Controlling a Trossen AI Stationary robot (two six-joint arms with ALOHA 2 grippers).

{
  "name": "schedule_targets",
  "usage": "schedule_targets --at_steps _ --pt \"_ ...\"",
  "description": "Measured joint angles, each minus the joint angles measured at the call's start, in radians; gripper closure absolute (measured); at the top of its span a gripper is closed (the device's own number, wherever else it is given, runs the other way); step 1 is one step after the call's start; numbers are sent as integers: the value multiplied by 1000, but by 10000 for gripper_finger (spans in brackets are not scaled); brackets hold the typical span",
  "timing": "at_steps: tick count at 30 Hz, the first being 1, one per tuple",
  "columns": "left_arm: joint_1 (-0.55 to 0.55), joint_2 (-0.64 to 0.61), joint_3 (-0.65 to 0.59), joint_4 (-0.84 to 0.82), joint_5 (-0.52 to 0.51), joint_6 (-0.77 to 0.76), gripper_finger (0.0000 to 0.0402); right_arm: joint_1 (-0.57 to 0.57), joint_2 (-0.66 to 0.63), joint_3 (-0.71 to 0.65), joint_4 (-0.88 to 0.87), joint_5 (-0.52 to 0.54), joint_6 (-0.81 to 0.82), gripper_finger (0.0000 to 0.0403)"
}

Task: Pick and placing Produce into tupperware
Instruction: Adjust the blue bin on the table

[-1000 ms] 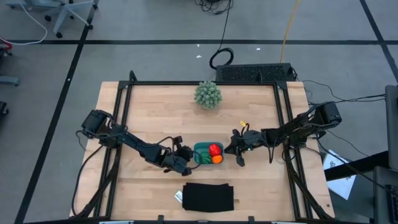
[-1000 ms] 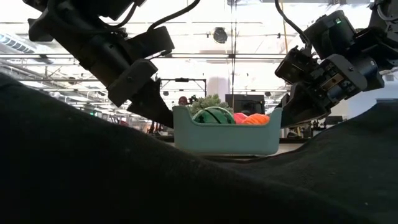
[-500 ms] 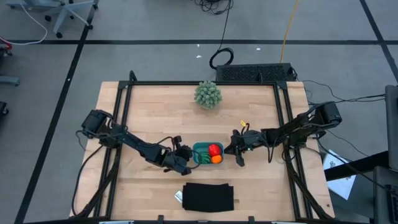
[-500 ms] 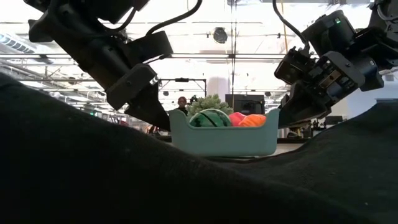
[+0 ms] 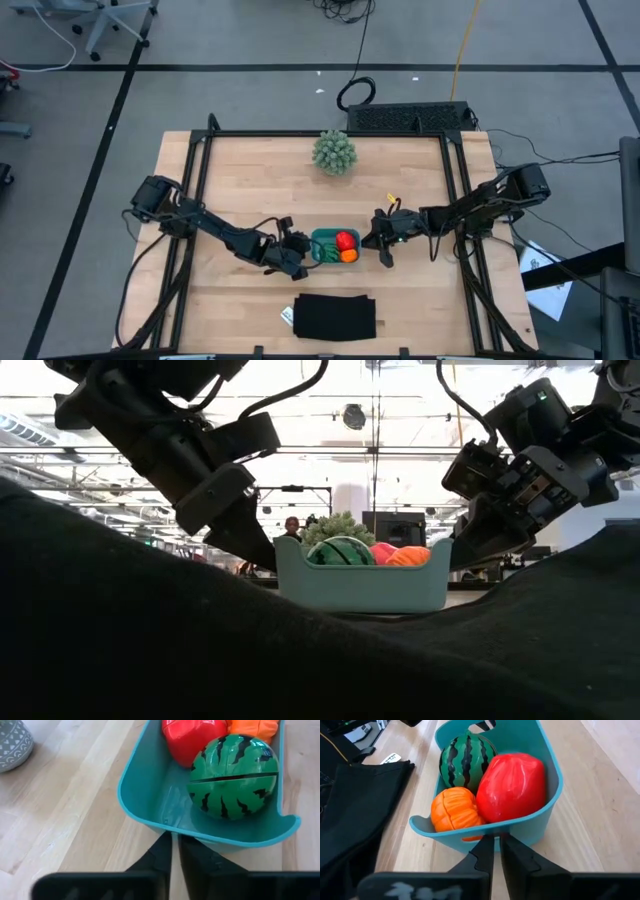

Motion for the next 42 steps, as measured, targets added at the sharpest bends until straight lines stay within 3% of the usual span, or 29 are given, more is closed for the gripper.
schedule_targets --at_steps 9,17,29,42 --pt "-1 5 -4 -74 35 -40 269 0 2 -3 -71 3 26 339" --pt "-16 3 -3 -93 19 -41 226 0 2 -10 -78 6 34 316" --pt "-14 2 -3 -92 -26 -37 237 -40 2 -10 -20 34 8 321" --pt "21 2 -3 -58 -14 4 249 18 2 -10 13 30 27 321"
